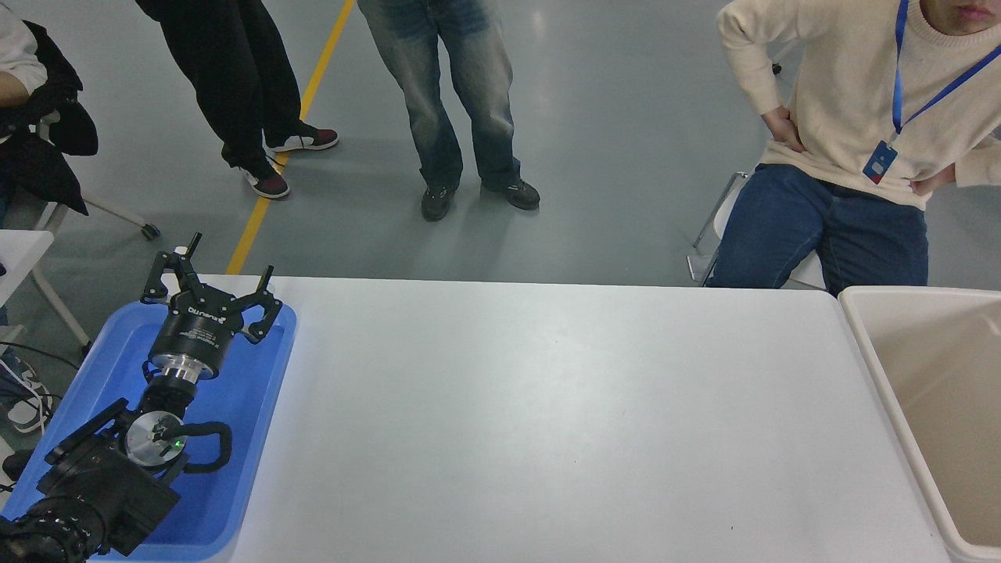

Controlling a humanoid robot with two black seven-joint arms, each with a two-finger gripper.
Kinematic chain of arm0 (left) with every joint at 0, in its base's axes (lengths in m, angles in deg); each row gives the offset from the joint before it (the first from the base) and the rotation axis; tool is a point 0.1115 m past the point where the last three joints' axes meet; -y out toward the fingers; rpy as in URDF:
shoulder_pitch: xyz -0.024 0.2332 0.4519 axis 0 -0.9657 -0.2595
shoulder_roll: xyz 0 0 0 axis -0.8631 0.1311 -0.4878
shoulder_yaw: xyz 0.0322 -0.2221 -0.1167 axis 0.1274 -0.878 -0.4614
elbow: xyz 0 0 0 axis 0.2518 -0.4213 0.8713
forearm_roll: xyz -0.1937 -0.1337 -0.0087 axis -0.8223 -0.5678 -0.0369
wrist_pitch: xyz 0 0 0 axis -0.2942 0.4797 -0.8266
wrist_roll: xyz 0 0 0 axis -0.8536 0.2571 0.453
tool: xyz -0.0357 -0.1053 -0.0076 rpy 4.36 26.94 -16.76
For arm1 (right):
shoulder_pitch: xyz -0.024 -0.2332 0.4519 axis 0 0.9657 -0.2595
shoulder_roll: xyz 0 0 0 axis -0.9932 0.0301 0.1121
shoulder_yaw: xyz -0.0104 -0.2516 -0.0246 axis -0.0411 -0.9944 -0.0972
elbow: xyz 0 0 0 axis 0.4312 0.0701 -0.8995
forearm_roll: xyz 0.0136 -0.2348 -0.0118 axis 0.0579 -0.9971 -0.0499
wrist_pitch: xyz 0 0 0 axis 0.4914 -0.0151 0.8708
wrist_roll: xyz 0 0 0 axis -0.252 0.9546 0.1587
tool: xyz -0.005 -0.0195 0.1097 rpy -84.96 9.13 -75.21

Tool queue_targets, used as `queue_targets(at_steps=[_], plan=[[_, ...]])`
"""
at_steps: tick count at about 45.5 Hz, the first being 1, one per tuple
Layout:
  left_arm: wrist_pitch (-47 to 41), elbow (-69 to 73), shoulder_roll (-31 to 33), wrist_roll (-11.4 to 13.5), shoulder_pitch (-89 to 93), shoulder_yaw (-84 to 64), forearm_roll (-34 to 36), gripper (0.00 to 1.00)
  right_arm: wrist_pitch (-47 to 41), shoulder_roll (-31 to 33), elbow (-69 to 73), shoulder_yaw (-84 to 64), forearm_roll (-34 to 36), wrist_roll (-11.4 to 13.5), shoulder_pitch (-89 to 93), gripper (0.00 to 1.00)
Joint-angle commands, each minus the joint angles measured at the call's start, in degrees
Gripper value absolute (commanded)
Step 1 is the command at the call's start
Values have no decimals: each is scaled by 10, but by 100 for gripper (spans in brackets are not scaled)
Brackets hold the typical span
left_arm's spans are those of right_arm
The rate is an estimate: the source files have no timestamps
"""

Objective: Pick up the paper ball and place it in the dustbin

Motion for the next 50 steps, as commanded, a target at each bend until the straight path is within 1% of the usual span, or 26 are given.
queue_targets(at_steps=[1, 13, 30, 31, 32, 33, 34, 37, 38, 42, 50], plan=[[0, 0, 0, 0, 0, 0, 0, 100, 126, -45, -41, 110, 4, 0, 101, 0], [0, 0, 0, 1, 1, 0, 0, 100, 165, -64, -44, 119, 6, 0, 119, 0], [0, 0, 0, 1, 0, 0, 1, 100, 194, -71, -46, 139, 6, 0, 118, 0], [0, 0, 0, 1, 0, 1, 1, 100, 198, -72, -46, 138, 6, 0, 119, 2], [0, 0, 0, 1, 0, 0, 0, 100, 203, -72, -46, 139, 6, 0, 118, 10], [0, 0, 0, 1, 0, 0, 0, 100, 209, -72, -46, 138, 6, 0, 118, 21], [0, 0, 0, 1, 0, 1, 0, 100, 217, -72, -46, 138, 5, 0, 118, 34], [0, 0, 0, 1, 0, 0, 0, 100, 249, -72, -50, 138, 6, 0, 118, 80], [0, 0, 0, 1, 0, 0, 1, 100, 258, -72, -52, 139, 6, -1, 118, 85], [0, 0, 0, 1, 0, 0, 0, 100, 266, -79, -53, 139, 6, 0, 119, 89], [0, 0, 0, 1, 1, 0, 0, 100, 266, -81, -52, 139, 6, 0, 116, 89]])
